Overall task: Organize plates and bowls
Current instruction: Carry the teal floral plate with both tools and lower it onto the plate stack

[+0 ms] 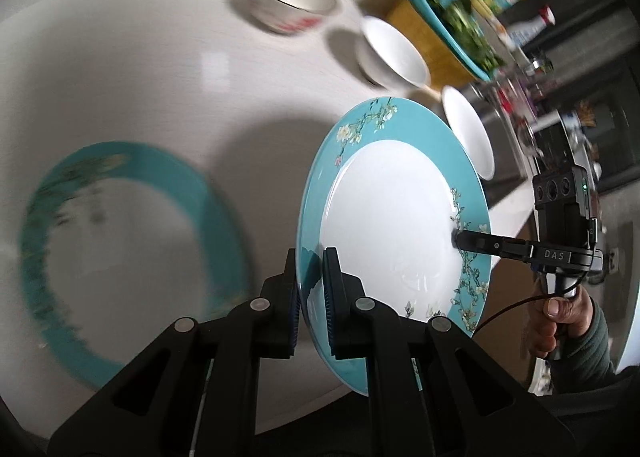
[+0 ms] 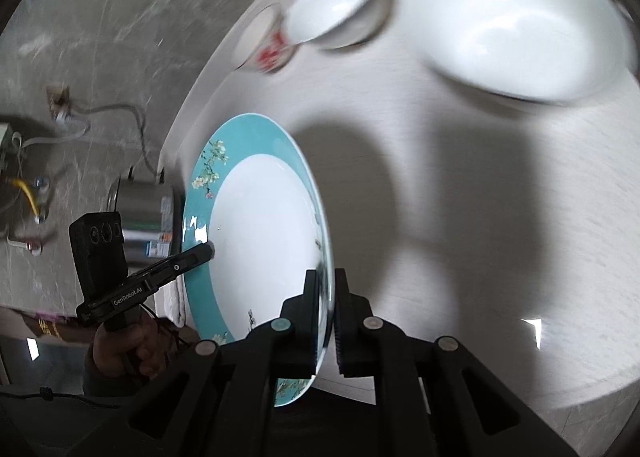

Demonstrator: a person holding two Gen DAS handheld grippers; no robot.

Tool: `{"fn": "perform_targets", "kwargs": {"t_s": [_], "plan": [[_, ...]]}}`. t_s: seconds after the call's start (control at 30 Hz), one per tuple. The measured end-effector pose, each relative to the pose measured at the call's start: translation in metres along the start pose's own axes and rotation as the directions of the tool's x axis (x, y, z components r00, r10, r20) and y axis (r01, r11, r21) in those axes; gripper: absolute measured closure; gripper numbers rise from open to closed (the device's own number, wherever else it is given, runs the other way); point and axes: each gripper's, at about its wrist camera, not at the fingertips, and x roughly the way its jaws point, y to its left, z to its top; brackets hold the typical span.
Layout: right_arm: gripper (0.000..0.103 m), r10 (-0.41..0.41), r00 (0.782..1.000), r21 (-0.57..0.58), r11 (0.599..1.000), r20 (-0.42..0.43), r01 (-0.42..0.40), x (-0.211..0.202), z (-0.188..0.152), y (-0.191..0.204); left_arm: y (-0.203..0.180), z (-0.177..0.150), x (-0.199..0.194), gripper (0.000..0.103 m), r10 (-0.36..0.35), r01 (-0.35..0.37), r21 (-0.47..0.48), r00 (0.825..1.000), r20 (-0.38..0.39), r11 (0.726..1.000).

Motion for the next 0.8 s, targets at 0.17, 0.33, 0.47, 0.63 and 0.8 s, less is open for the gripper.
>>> {"fn": "perform_targets", "kwargs": {"t_s": [0.17, 0.33, 0.47, 0.63, 0.8], "plan": [[0.092, 0.026, 0.998, -0.080, 0.996, -0.060, -0.030, 0.039, 0.016, 0.046, 0.050, -0.015, -0.045, 0.094, 0.042, -0.038, -0.077, 0.998, 0.056, 0.996], [0.092, 0.029, 0.993, -0.142, 0.989, -0.118, -0.046, 0.083, 0.026, 0.086, 0.104, -0.026, -0.078, 0.093, 0.084, -0.072, -0.134, 0.993, 0.083, 0.988], [0.092, 0.026, 0.989, -0.162, 0.985, -0.148, -0.050, 0.108, 0.027, 0.106, 0.149, -0.036, -0.095, 0.092, 0.099, -0.084, -0.175, 0.992, 0.082, 0.981], [0.092, 0.003, 0.984, -0.173, 0.984, -0.176, -0.034, 0.137, 0.030, 0.122, 0.188, -0.046, -0.101, 0.091, 0.114, -0.099, -0.199, 0.991, 0.065, 0.975], [0.092, -0.023, 0.983, -0.177, 0.984, -0.184, -0.011, 0.152, 0.030, 0.126, 0.210, -0.051, -0.098, 0.090, 0.127, -0.115, -0.198, 0.991, 0.050, 0.974]]}}
